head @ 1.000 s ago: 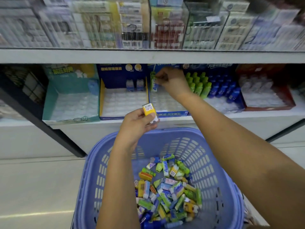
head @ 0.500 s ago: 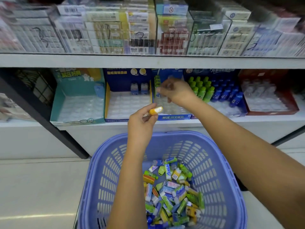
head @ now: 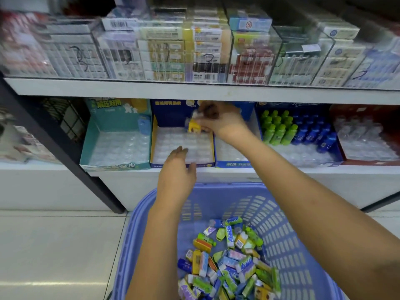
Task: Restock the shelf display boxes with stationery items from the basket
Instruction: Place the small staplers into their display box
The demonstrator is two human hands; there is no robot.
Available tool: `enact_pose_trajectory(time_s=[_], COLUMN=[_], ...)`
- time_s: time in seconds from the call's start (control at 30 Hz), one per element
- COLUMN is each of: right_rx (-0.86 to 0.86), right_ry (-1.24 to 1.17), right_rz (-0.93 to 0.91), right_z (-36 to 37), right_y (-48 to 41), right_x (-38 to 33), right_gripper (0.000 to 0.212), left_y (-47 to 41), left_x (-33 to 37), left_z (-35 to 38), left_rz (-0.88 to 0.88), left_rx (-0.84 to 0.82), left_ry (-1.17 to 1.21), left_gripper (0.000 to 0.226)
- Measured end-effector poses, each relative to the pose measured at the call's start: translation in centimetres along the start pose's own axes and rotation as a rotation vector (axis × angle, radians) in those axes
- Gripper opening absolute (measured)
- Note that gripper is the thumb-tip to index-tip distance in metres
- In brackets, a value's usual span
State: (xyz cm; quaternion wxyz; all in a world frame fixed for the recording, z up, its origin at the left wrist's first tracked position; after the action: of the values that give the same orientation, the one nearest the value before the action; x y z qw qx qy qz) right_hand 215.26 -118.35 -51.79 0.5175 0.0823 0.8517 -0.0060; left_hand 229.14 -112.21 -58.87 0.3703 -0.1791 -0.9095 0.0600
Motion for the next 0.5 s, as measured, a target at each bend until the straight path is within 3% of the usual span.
enact_pose_trajectory(time_s=[0.1, 0.23, 0.4, 0.5], right_rx=[0.055, 0.044, 0.093, 0.142], right_ry=[0.215, 0.514, 0.569, 0.798], right_rz=[-0.115, -0.259, -0.237, -0.292], right_z=[3.5, 6.6, 7.2, 7.2], right_y=[-2.1, -3.3, -4.3, -4.5], right_x=[-1.4, -1.5, -0.9, -1.5], right_gripper=[0.016, 0.018, 0.016, 0.02], left_y=[0.7, 1.1, 1.0, 0.9], left_x=[-0.9, -1.1, -1.5, -1.5], left_z=[0.8, 0.8, 0.9, 1.1], left_rz=[0.049, 0.14, 0.153, 0.155], left_rx=[-0.106, -0.069, -0.032, -0.019], left_ry=[-0.137, -0.145, -0.101, -0.09], left_gripper=[0.053, 0.056, 0.055, 0.055])
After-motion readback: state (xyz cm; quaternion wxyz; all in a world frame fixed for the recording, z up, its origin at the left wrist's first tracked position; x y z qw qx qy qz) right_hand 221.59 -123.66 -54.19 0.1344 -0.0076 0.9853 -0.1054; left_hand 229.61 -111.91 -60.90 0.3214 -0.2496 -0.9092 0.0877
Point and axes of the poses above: each hand's wrist, its own y-axis away from the middle knuckle, its own z-axis out of the palm, x = y × z, the point moved 7 cm from there along -y, towards the middle knuckle, and after that the axes turned 13 degrees about z, right-handed, at the moved point
